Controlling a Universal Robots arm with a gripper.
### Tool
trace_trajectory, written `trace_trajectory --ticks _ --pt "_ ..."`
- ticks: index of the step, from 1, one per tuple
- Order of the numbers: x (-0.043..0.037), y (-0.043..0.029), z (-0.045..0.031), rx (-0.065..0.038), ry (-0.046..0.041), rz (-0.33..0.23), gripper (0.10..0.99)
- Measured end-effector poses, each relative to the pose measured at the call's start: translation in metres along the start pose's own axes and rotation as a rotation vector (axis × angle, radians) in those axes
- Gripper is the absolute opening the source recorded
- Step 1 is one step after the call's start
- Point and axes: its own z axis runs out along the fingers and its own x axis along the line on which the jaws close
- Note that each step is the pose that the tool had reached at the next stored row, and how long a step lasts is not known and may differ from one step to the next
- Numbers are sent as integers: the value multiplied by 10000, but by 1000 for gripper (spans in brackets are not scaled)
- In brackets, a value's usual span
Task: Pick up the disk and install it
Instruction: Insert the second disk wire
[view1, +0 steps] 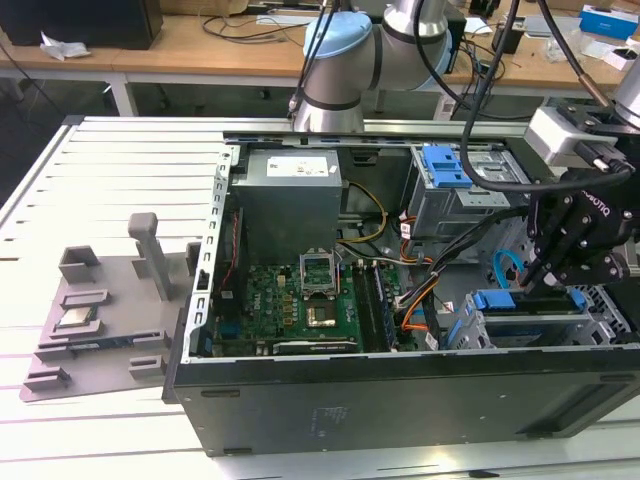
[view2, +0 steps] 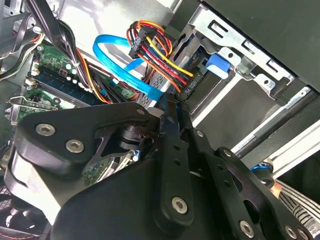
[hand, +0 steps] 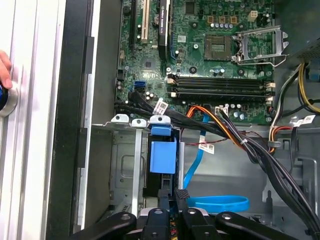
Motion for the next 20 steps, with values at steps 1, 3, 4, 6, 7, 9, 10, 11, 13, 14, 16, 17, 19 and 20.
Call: trace_trajectory --ticks 1,3,4,6,7,9,10,11,13,14,16,17,19,20 --pt "0 0 4 -1 -7 -1 161" --pt "-1 -1 11 0 -23 -3 173" --pt "-1 -1 8 -1 -16 -2 235" --pt "3 7 -67 0 -10 -1 235" --pt "0 10 -104 0 -8 -1 235" --pt "-31 21 -228 0 -3 -1 235" --pt "-47 28 -305 -1 7 1 224" --pt "-59 36 -384 -1 16 1 106" --pt "-68 46 -496 -1 23 3 106" --pt "-67 53 -564 -2 30 3 106" --pt "-59 69 -722 -2 26 3 106" --pt "-60 69 -723 -2 27 2 106" --pt "-60 69 -724 -2 28 2 106" --pt "-59 69 -725 -2 29 3 106"
